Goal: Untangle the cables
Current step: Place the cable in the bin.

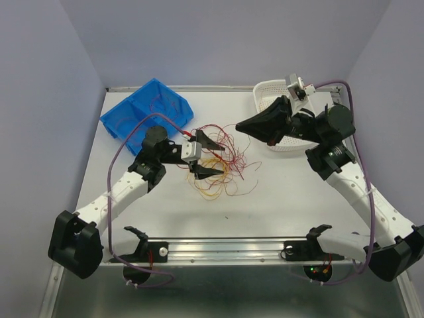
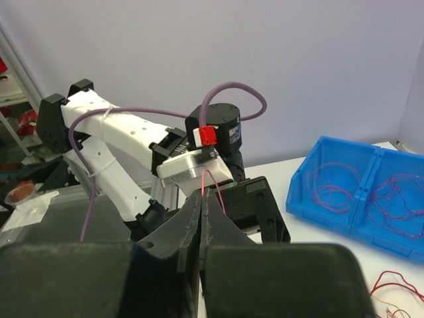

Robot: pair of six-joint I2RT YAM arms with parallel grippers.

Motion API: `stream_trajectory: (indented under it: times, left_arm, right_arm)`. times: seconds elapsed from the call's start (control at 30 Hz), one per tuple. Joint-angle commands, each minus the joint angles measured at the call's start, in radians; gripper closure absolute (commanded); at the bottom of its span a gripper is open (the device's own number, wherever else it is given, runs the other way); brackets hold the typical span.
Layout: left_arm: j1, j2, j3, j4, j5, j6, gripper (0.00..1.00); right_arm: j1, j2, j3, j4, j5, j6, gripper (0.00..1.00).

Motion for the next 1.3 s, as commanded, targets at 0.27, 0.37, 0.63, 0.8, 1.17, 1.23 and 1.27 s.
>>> stream_trajectory:
  times: [0.27, 0.37, 0.63, 0.8, 1.17, 1.23, 1.27]
  left_arm:
    - [-0.007, 0.009, 0.084, -0.144, 0.102, 0.095, 0.19]
    - [-0.007, 0.035, 0.108, -0.144, 0.096, 0.066, 0.57]
    - [-0.007, 0.064, 0.139, -0.134, -0.068, 0.0, 1.0]
    - [0.066, 0.004, 0.133, -0.148, -0.122, -0.035, 1.0]
    - [0.177, -0.027, 0.125, -0.064, 0.036, -0.195, 1.0]
    - [0.177, -0.016, 0.13, -0.058, 0.042, -0.207, 0.96]
    - [0.177, -0.011, 0.131, -0.053, 0.045, -0.212, 0.93]
  right_arm:
    - [0.009, 0.01, -0.002, 0.032, -0.035, 0.007, 0.99]
    - [0.01, 0.015, -0.001, 0.032, -0.035, 0.004, 1.0]
    - [0.011, 0.015, -0.021, 0.033, -0.02, -0.015, 0.96]
    - [0.012, 0.047, -0.073, 0.067, 0.023, -0.03, 0.96]
    - [0.084, 0.234, -0.061, 0.182, 0.063, -0.087, 0.99]
    - [0.095, 0.243, -0.08, 0.22, 0.072, -0.09, 0.99]
    - [0.101, 0.247, -0.087, 0.24, 0.074, -0.09, 0.99]
